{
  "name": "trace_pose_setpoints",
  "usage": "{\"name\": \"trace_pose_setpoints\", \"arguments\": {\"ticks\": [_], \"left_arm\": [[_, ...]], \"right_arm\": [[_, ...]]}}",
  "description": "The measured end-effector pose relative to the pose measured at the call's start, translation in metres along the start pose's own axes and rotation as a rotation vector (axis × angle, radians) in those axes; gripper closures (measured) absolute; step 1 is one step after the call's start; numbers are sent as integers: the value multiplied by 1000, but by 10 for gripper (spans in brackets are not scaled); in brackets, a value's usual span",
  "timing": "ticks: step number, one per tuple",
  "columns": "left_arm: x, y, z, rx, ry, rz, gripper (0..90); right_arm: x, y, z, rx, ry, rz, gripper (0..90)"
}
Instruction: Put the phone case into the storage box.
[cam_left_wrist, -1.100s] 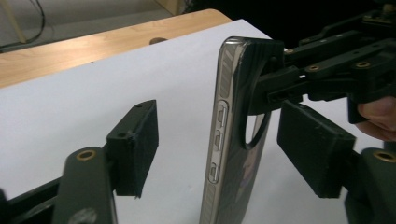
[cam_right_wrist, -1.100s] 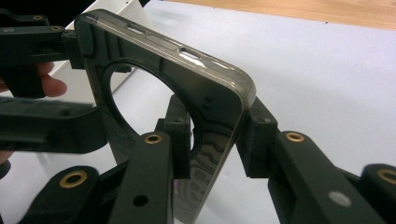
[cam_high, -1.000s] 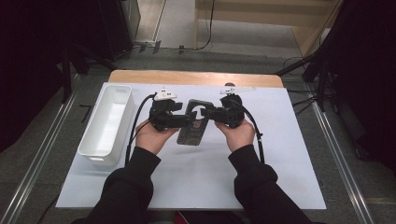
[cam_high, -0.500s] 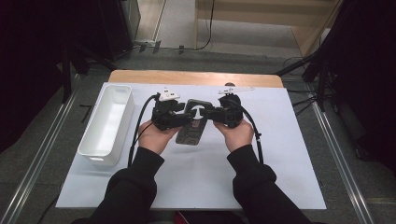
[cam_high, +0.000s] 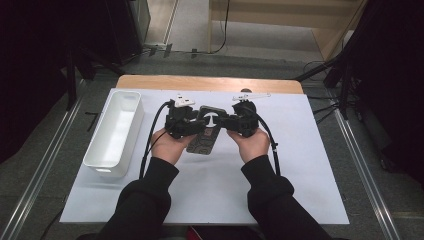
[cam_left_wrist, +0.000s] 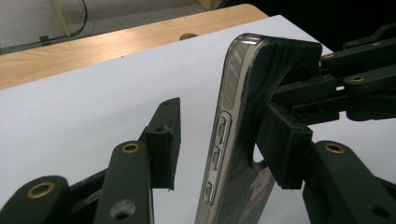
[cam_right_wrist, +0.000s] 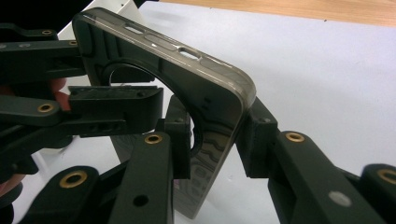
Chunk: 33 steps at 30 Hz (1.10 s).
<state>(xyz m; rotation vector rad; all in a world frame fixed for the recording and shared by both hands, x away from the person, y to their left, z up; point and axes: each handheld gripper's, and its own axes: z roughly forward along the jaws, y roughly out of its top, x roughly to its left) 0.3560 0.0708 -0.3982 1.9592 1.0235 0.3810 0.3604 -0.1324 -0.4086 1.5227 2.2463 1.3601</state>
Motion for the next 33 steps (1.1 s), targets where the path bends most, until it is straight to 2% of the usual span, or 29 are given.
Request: {"name": "trace_pose_setpoints", "arguments": {"ticks": [3,5,16,33], "left_arm": [[0,0,1,0,10,0,544],[1,0,2,-1,3,-9,558],[2,1,2,3,-23,-5,676],[2,3,0,13,-55,-6,722]], "right_arm": [[0,0,1,3,-1,2,672],[0,0,0,3,0,2,672],[1,0,0,3,2,-2,674],[1,1,-1,-1,7,-1,673]]}}
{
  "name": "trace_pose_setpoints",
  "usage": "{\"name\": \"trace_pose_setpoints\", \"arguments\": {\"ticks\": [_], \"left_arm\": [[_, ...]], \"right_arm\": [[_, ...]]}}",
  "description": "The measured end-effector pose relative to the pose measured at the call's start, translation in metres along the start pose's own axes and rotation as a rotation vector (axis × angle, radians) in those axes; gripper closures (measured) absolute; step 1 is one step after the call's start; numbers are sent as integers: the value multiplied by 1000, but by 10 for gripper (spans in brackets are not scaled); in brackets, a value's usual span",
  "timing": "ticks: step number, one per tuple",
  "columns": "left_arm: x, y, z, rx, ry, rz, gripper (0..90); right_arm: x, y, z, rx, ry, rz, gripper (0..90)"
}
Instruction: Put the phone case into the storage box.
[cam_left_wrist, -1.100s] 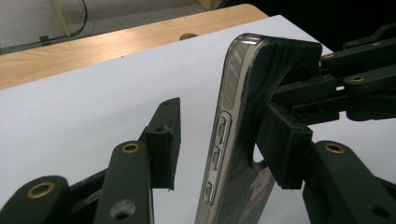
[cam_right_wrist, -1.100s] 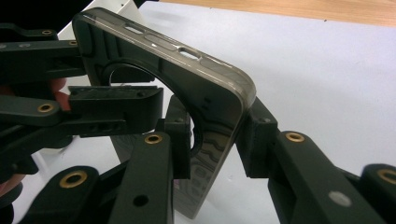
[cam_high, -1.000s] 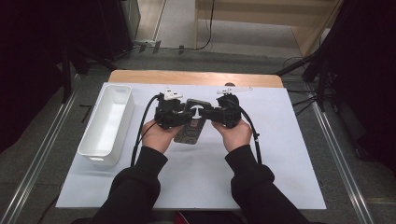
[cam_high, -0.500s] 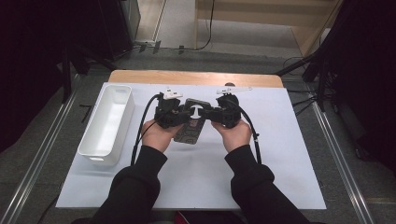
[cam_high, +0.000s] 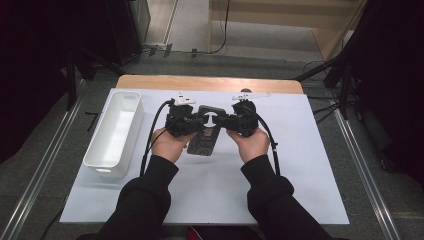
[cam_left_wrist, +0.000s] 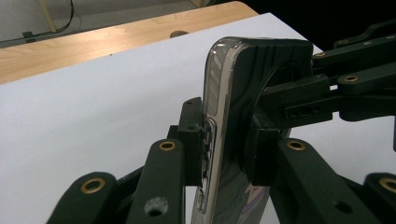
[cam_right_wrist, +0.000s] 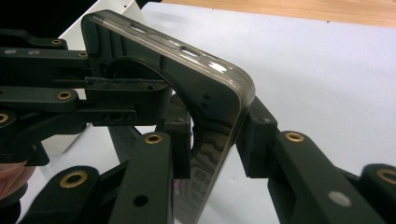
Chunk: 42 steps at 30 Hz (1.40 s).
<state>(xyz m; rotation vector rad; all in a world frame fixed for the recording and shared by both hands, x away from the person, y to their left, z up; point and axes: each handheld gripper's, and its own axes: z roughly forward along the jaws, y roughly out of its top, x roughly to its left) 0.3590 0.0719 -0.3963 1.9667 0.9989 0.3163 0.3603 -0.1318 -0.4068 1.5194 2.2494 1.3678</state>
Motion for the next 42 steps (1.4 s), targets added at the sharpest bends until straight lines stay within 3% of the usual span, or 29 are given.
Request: {"name": "trace_pose_setpoints", "arguments": {"ticks": [28,36,42], "left_arm": [[1,2,-3,3,-24,-3,739],[4,3,-4,-1,-27,-11,745],[5,3,-5,-5,-28,-15,747]], "right_arm": [[1,0,-1,-12,5,-23,632],[4,-1,-2,-10,24,-42,485],[3,-2,-3,1,38,-49,456]]}}
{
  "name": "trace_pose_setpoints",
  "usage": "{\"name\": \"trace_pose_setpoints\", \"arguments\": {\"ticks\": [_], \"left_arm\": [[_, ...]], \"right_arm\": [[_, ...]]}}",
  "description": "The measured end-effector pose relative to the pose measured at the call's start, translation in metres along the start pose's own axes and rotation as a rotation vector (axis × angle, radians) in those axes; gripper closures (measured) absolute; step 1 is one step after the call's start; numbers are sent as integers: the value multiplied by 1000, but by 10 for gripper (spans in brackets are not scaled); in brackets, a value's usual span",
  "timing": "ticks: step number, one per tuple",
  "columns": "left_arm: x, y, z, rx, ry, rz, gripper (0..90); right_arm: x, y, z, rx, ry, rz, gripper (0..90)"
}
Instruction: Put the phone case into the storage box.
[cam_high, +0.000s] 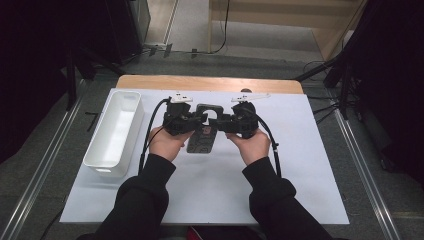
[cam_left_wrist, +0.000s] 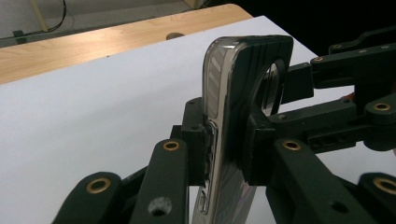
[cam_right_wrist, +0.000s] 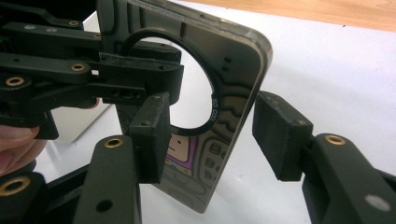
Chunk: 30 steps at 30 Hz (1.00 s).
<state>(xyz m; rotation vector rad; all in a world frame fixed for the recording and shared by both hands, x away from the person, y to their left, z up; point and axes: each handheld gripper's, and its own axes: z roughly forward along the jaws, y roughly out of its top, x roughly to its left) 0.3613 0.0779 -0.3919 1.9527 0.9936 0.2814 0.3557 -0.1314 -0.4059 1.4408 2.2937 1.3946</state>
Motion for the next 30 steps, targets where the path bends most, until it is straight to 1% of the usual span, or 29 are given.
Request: {"name": "trace_pose_setpoints", "arguments": {"ticks": [5,7,12,13,15,18,22,23,24,25,27,30], "left_arm": [[2,1,-3,-4,0,4,747],[4,2,-4,-7,0,0,747],[8,3,-8,-12,-8,-10,747],[9,3,-9,-11,-11,-7,748],[11,3,-11,-16,-15,-15,747],[14,4,-14,-12,-18,-14,748],[19,5,-18,-13,-24,-19,748],[20,5,-19,-11,-27,-21,747],[21,5,-20,-11,-30,-24,747],[22,6,-21,-10,-35,-25,747],[23,6,-22,-11,-42,-30,747],[24,6,-24,-7,-46,-24,747]], "right_arm": [[1,0,-2,2,8,-3,422],[1,-1,-4,5,18,-6,401],[2,-2,-5,21,37,-18,391],[2,-2,-6,23,43,-21,389],[2,-5,-7,6,58,-24,386],[0,-9,-8,18,93,-23,369],[-4,-14,-8,30,119,-17,363],[-4,-15,-9,32,117,-8,362],[-5,-16,-10,30,113,-19,363],[-6,-17,-10,33,114,-19,362],[-7,-19,-11,38,126,-22,359],[-9,-22,-13,39,129,-23,346]]}}
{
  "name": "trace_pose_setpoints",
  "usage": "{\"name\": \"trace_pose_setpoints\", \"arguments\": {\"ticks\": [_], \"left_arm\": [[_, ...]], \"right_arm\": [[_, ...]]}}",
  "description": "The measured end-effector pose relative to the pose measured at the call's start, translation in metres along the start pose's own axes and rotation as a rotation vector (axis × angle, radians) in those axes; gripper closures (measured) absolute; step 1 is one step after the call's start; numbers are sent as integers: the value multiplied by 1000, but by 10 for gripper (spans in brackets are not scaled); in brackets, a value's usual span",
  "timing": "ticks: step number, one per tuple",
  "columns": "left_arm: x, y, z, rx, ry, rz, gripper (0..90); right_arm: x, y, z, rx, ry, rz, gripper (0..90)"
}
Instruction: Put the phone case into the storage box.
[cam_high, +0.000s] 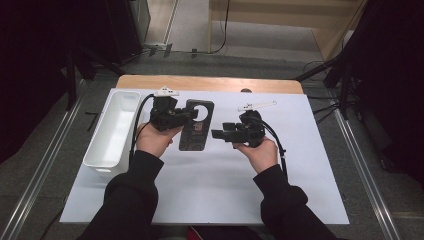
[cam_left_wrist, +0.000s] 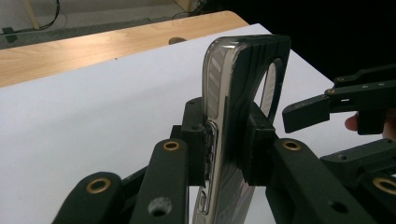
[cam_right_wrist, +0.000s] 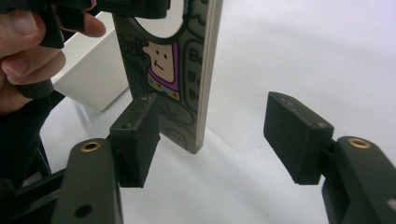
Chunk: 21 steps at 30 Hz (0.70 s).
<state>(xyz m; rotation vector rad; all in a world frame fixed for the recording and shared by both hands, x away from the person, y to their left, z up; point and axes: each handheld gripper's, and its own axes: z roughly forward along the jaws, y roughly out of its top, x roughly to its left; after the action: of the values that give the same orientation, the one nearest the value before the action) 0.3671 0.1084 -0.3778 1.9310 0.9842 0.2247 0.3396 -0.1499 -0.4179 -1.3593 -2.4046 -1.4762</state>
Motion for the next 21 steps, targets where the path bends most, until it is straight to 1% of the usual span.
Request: {"name": "trace_pose_setpoints", "arguments": {"ticks": [3,5,8,10,12,13,16,17,19,21], "left_arm": [[2,0,-2,-1,-9,-6,747],[3,0,-4,-5,-16,-9,746],[5,1,-5,-6,-30,-18,746],[6,1,-7,-9,-41,-18,747],[8,2,-8,-14,-52,-16,747],[9,2,-9,-15,-52,-20,747],[11,3,-11,-19,-64,-29,747],[12,4,-12,-17,-67,-24,747],[14,4,-13,-15,-73,-27,746],[16,4,-14,-15,-71,-23,746]], "right_arm": [[-2,-4,-2,0,14,1,340],[-3,-8,-3,0,64,-19,337],[-3,-13,-3,14,75,-38,327],[-2,-17,-3,17,67,-70,319],[-2,-21,-3,15,60,-89,317],[-3,-23,-4,16,56,-97,314],[-4,-27,-6,23,50,-107,309],[-5,-29,-6,25,54,-108,306],[-5,-31,-7,27,54,-109,304],[-6,-34,-8,31,63,-113,303]]}}
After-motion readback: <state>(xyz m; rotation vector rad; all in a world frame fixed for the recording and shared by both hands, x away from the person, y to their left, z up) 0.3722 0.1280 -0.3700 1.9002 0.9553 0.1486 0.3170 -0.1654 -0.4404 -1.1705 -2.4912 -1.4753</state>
